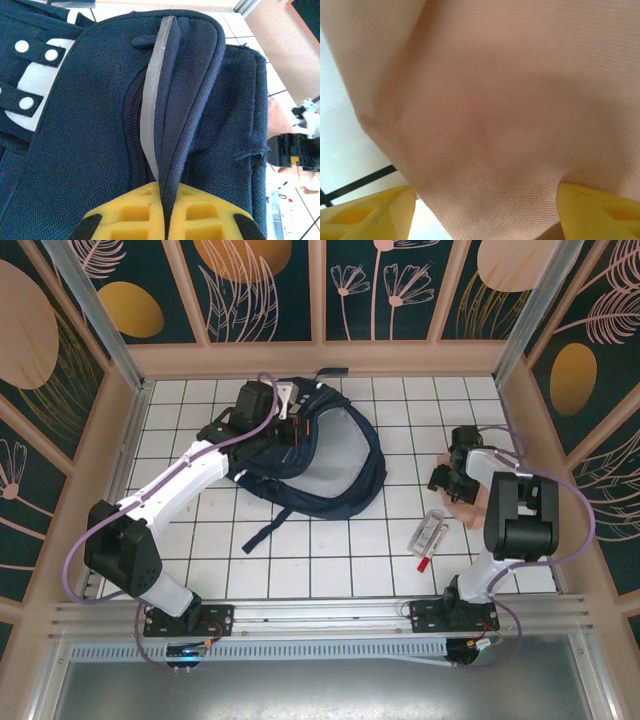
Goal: Pack books, pencil case, and school supplies into a backpack
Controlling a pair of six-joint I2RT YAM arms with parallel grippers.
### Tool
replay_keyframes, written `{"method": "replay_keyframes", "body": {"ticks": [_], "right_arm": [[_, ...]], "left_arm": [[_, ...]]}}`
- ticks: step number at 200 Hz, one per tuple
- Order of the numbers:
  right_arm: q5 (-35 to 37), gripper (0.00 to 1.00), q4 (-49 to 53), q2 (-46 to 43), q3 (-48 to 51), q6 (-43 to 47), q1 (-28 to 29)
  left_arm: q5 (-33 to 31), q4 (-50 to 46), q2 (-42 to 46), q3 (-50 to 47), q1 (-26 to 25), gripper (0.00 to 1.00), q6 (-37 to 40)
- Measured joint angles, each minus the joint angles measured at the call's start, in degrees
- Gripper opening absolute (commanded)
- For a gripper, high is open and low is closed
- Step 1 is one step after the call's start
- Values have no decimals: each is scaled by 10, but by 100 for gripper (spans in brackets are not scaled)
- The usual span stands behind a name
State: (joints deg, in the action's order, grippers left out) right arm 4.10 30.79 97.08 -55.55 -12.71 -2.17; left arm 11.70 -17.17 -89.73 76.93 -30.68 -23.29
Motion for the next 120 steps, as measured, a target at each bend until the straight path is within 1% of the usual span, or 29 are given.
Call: {"method": "replay_keyframes", "body": {"ticks": [26, 61, 67, 73, 78, 85, 96, 112, 120], "right_arm": [[2, 73, 29, 8, -34, 5, 29], [35, 64, 33, 38, -62, 13, 32], [37, 63, 34, 47, -62, 16, 30], [32, 60, 32, 56, -62, 17, 30], [30, 53, 29, 59, -65, 22, 29], [30, 39, 31, 60, -67, 27, 31], [17, 23, 28, 61, -68, 27, 32], [15, 6, 22, 59, -69, 36, 37], [16, 0, 22, 57, -68, 36, 37]], "left_arm": [[-4, -14, 0, 18, 0, 0, 8], [-13, -27, 0, 23, 0, 0, 19], [-15, -28, 0, 23, 0, 0, 21], [-17, -29, 0, 23, 0, 0, 22], [-17, -29, 0, 23, 0, 0, 23], [-19, -29, 0, 23, 0, 0, 23], [-22, -30, 1, 23, 0, 0, 25], [-24, -33, 3, 23, 0, 0, 27], [-27, -38, 4, 25, 0, 0, 28]]}}
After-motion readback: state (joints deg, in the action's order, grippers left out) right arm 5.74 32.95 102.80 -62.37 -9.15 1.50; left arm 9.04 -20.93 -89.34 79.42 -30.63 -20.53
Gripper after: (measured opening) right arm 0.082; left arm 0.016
